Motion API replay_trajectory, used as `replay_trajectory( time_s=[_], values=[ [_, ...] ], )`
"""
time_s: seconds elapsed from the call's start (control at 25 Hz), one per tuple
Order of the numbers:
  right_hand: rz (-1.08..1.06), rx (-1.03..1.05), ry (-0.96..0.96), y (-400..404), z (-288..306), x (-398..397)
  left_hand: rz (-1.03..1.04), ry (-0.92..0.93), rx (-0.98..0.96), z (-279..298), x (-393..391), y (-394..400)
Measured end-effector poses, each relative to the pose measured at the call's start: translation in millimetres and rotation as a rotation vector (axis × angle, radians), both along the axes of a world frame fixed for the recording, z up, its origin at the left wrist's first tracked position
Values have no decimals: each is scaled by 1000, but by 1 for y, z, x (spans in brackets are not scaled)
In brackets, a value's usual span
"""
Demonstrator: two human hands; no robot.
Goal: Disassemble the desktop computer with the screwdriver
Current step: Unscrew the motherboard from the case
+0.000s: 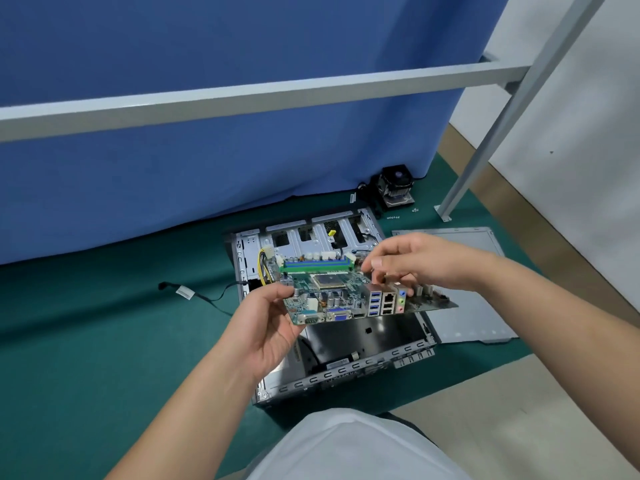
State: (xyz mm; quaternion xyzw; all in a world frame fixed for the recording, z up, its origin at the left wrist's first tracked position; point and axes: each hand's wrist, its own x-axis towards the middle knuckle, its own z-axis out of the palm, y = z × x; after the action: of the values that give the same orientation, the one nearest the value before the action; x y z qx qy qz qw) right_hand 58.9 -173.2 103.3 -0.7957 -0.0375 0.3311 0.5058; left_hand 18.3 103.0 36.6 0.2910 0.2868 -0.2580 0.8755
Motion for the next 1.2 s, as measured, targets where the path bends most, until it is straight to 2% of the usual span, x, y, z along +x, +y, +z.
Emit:
replay_trajectory(
  time_s=[0.08,0.16,0.2,0.24,0.36,0.56,0.76,0.84,0.96,1.08,1.2],
  values=[
    [-113,-67,-126,-2,-1,1,-4,-75,41,10,-1,2],
    [-203,-315,-298,-7,-6,7,-14,-126,80,17,1,8],
    [-220,-468,-337,-6,-8,10,-19,-146,103,20,3,12],
    [-246,-546,-297,-7,-12,12,-26,-163,125,22,6,13],
    [-364,-413,-88,-13,-27,14,-73,-233,169,21,14,12],
    [-470,-333,21,-43,-57,20,-225,-304,235,24,39,-24],
    [-623,-225,188,-115,-93,21,-374,-284,350,17,72,-103],
    [-680,-201,224,-151,-107,19,-423,-254,332,7,83,-140],
    [-756,-210,262,-208,-130,19,-497,-197,365,-10,97,-200],
    [-780,-323,241,-259,-154,22,-583,-171,516,-40,107,-259],
    [-788,-366,213,-292,-178,29,-621,-37,644,-76,111,-303]
  ],
)
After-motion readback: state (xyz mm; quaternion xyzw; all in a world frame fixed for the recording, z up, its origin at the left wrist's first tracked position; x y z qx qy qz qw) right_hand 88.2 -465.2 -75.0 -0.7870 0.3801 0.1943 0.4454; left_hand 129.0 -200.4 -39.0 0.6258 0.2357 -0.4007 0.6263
